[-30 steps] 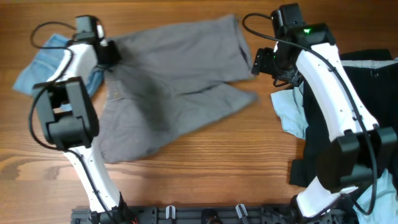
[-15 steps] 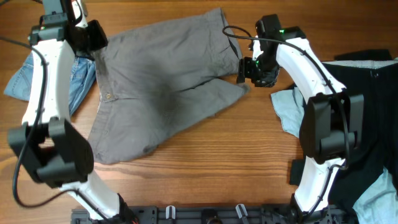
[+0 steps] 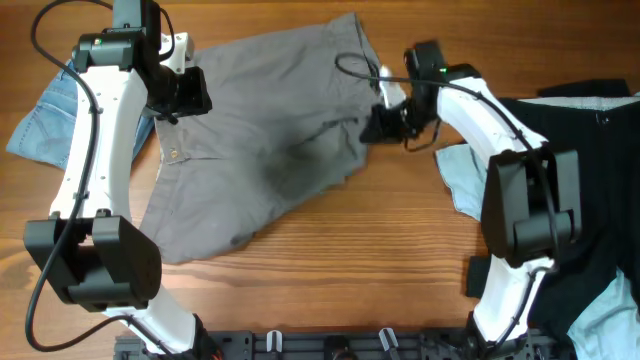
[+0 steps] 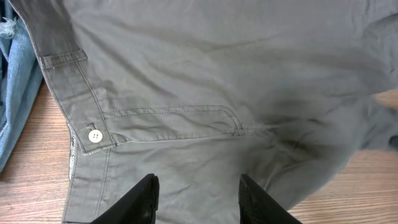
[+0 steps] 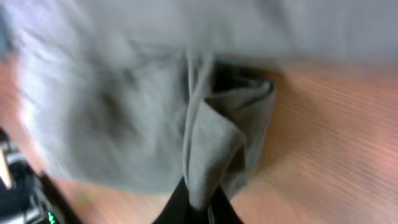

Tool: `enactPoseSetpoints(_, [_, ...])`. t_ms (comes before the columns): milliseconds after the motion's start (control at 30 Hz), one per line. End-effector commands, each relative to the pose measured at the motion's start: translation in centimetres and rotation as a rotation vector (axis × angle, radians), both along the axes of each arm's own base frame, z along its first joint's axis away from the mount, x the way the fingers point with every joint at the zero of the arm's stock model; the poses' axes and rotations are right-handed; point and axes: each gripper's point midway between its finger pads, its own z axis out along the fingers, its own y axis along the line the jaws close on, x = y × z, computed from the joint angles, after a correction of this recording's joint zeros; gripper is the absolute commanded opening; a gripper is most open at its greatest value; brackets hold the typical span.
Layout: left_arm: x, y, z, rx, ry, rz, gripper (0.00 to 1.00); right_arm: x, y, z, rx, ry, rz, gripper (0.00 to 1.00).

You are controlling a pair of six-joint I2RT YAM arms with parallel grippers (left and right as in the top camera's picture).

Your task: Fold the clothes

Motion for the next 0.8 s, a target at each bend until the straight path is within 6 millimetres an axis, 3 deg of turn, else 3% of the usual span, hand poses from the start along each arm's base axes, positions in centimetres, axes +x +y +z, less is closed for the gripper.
enactPoseSetpoints(0, [0.0, -0.1, 0.1, 0.001, -0.006, -0.023, 0.42, 6.0, 2.8, 8.7, 0.212, -0.223, -0.166, 0.04])
enactPoseSetpoints(33, [0.0, -0.1, 0.2, 0.0, -0.007, -0.023, 0.43, 7.9, 2.6, 9.0, 0.197, -0.293, -0.213, 0.04])
enactPoseSetpoints(67, [0.0, -0.1, 0.2, 0.0, -0.007, -0.023, 0.43, 9.6, 2.2, 9.1, 0.174, -0.349, -0.266, 0.3])
enactPoseSetpoints(100, [-0.1, -0.1, 0.1, 0.0, -0.003, -0.023, 0.43, 11.6, 1.6, 8.5, 0.129, -0.387, -0.374, 0.84])
enactPoseSetpoints(167, [-0.4, -0.1, 0.0, 0.0, 0.01, -0.023, 0.44, 11.1, 1.2, 7.1, 0.085, -0.345, -0.388, 0.89])
enactPoseSetpoints(233, [-0.6, -0.1, 0.0, 0.0, 0.018, -0.023, 0.44, 8.9, -1.0, 3.9, -0.083, -0.267, -0.363, 0.8])
enactPoseSetpoints(333, [-0.6, -0.1, 0.0, 0.0, 0.019, -0.023, 0.45, 3.8, -3.8, 0.4, -0.294, -0.108, -0.257, 0.51])
enactPoseSetpoints(400, [-0.6, -0.1, 0.0, 0.0, 0.018, -0.023, 0.45, 1.2, -4.5, -0.6, -0.34, -0.008, -0.228, 0.43])
enactPoseSetpoints(433, [-0.6, -0.1, 0.0, 0.0, 0.018, -0.023, 0.46, 0.1, -4.7, -1.1, -0.353, 0.035, -0.223, 0.3])
enactPoseSetpoints(467, [-0.6, -0.1, 0.0, 0.0, 0.018, -0.023, 0.46, -0.7, -4.6, -1.7, -0.345, 0.062, -0.214, 0.28])
enactPoseSetpoints(500, [-0.6, -0.1, 0.0, 0.0, 0.018, -0.023, 0.46, -1.2, -3.9, -2.3, -0.305, 0.075, -0.201, 0.4])
enactPoseSetpoints(567, [-0.6, -0.1, 0.0, 0.0, 0.018, -0.023, 0.46, -1.1, -2.2, -3.6, -0.222, 0.051, -0.19, 0.92])
enactPoseSetpoints(600, [-0.6, -0.1, 0.0, 0.0, 0.019, -0.023, 0.46, -0.6, -1.5, -4.2, -0.192, 0.022, -0.208, 0.99])
enactPoseSetpoints(633, [-0.6, -0.1, 0.0, 0.0, 0.019, -0.023, 0.46, 0.2, -0.8, -4.7, -0.163, -0.019, -0.238, 0.98])
enactPoseSetpoints(667, [-0.6, -0.1, 0.0, 0.0, 0.02, -0.023, 0.47, 1.4, -0.1, -4.8, -0.121, -0.072, -0.272, 0.84])
enactPoseSetpoints(700, [-0.7, -0.1, 0.0, -0.001, 0.024, -0.023, 0.47, 2.4, 0.8, -4.4, -0.072, -0.12, -0.295, 0.5])
enactPoseSetpoints(767, [-1.0, -0.1, -0.1, -0.001, 0.034, -0.023, 0.47, 3.5, 4.3, -1.5, 0.125, -0.198, -0.218, 0.05])
